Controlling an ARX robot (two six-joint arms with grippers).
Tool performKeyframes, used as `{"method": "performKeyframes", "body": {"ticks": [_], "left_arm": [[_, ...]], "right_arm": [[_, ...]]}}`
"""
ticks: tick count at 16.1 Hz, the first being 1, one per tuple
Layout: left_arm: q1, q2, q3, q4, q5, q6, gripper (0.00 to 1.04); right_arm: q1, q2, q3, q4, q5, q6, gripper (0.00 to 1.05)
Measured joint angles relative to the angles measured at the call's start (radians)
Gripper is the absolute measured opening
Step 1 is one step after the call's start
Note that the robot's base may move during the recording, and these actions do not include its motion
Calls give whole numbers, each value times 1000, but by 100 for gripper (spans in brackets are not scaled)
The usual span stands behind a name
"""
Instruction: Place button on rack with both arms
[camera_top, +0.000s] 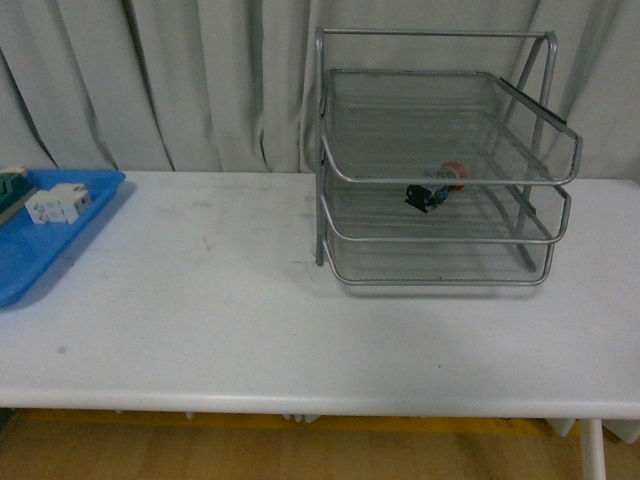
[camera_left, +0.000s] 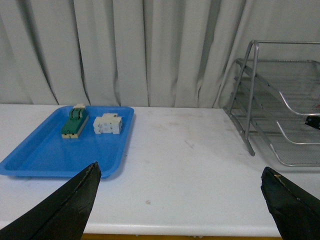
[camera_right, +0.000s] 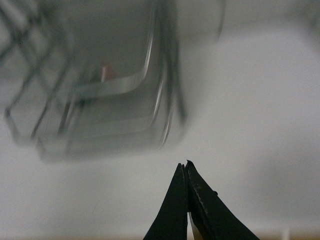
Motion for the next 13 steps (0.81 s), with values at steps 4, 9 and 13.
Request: {"method": "performKeyframes", "body": {"ticks": [4,9,13], "left_arm": [[1,0,0,0,0,0,98],[1,0,0,0,0,0,98],[1,0,0,0,0,0,98]], "right_arm": [[-82,-387,-160,86,12,-73,2],[9,-556,-227,17,76,-83,2],[49,-633,-274,-2,138,-83,2]]}}
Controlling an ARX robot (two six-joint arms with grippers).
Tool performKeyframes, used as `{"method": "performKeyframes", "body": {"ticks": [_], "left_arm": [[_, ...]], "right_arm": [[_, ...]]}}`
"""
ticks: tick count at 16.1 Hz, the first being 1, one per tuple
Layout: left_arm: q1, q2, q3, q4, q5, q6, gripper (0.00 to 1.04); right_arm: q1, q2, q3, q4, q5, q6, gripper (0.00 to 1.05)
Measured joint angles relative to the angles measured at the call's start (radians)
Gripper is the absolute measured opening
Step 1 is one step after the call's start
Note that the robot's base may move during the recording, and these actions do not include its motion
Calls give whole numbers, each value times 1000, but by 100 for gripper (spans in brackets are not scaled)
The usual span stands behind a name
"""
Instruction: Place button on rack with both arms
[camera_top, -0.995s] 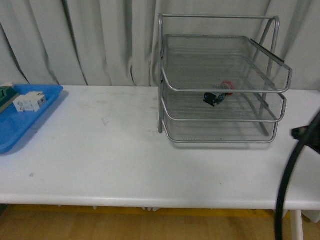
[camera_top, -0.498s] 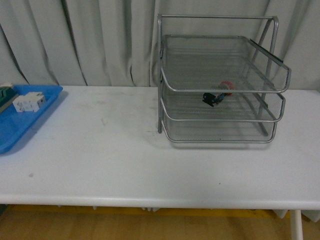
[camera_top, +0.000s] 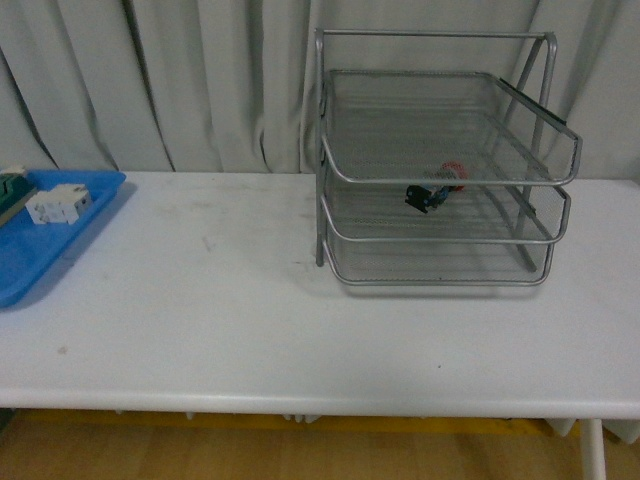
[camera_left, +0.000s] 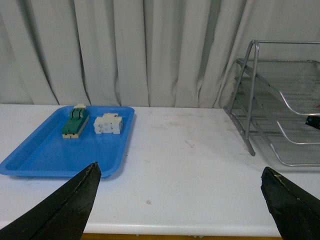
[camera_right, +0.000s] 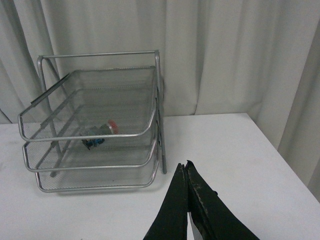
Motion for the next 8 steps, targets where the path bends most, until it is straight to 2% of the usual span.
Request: {"method": "performKeyframes", "body": {"ticks": [5,6,7,8], "left_arm": [[0,0,0,0,0,0,98],[0,0,0,0,0,0,98],[0,0,0,0,0,0,98],[0,0,0,0,-1,0,98]], "right_arm": [[96,-164,-90,-78,93,0,2],[164,-198,-106,-104,173,0,2],[207,-230,-117,-123,181,-1,2],[204,-257,-121,-143,195,-1,2]]}}
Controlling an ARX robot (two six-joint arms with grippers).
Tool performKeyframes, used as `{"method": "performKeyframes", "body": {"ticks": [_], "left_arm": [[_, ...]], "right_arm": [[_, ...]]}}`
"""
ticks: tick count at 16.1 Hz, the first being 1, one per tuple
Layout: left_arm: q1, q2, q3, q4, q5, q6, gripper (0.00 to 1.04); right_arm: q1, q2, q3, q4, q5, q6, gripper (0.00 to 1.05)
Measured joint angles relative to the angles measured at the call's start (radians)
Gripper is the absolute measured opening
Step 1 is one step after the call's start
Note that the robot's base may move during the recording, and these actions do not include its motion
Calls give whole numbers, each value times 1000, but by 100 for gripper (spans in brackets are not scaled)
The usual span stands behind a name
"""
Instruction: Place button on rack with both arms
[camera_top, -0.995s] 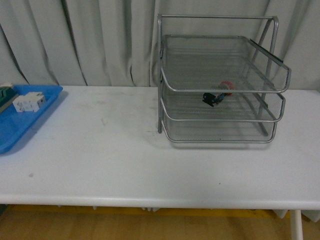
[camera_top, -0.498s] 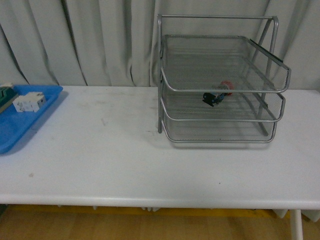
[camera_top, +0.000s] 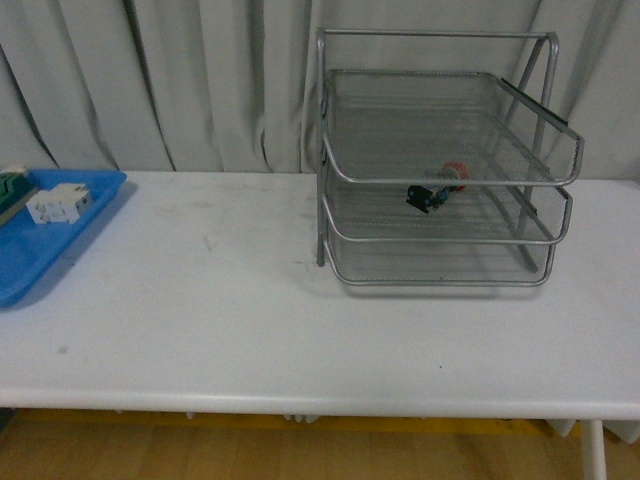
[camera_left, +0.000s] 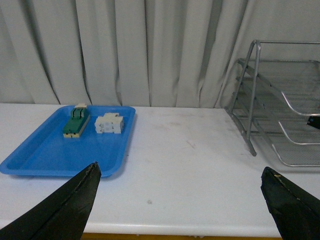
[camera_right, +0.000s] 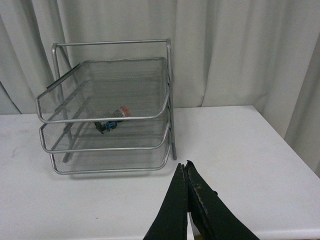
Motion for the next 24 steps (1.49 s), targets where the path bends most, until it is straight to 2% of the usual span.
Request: {"method": "performKeyframes", "body": {"ticks": [15,16,17,22,23,24], "left_arm": [[0,0,0,0,1,0,98],[0,0,0,0,1,0,98],[0,0,0,0,1,0,98],[0,0,0,0,1,0,98],[0,0,0,0,1,0,98],[0,0,0,0,0,0,98]], "right_arm": [[-5,-261,-43,-203,3,0,2],[-6,-347,-42,-341,2,-1,2],[-5,-430,-42,-368,2,-1,2],[-5,-427,-42,-377,3,0,2],[-5,-427,-42,-377,2,-3,7],[-5,-427,-42,-377,3,-3,20]]}}
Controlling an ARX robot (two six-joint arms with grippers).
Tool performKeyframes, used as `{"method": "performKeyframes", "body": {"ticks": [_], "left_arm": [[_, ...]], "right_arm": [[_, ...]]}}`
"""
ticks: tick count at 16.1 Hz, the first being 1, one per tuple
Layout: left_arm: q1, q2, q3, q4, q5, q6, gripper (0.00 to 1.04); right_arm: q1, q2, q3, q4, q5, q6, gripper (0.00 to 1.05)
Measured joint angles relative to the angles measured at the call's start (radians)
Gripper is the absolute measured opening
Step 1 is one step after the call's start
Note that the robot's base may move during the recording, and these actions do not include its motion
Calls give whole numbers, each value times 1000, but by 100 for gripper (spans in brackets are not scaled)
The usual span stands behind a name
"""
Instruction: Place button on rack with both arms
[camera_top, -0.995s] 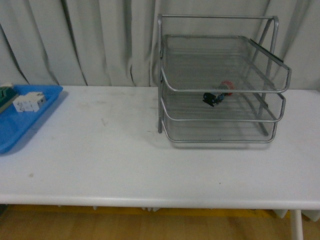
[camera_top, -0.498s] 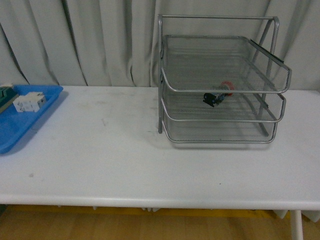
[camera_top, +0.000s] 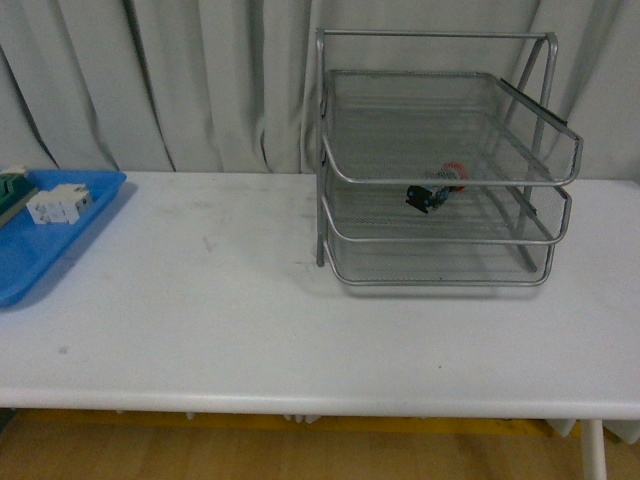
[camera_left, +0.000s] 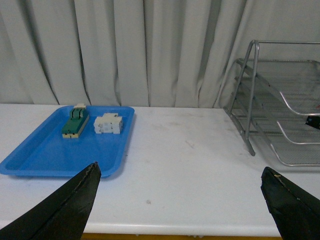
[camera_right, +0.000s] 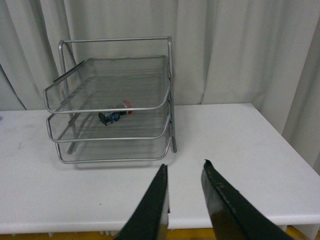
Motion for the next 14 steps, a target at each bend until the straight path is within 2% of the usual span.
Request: {"method": "performKeyframes", "body": {"ticks": [3,4,5,6,14], "left_arm": [[0,0,0,0,0,0,98],[0,0,0,0,0,0,98],[0,0,0,0,0,0,98],[0,0,0,0,0,0,98],[0,0,0,0,0,0,98]], "right_arm": [[0,0,0,0,0,0,62],[0,0,0,0,0,0,69],[0,0,0,0,0,0,86],[0,0,0,0,0,0,97],[0,0,0,0,0,0,98]]}}
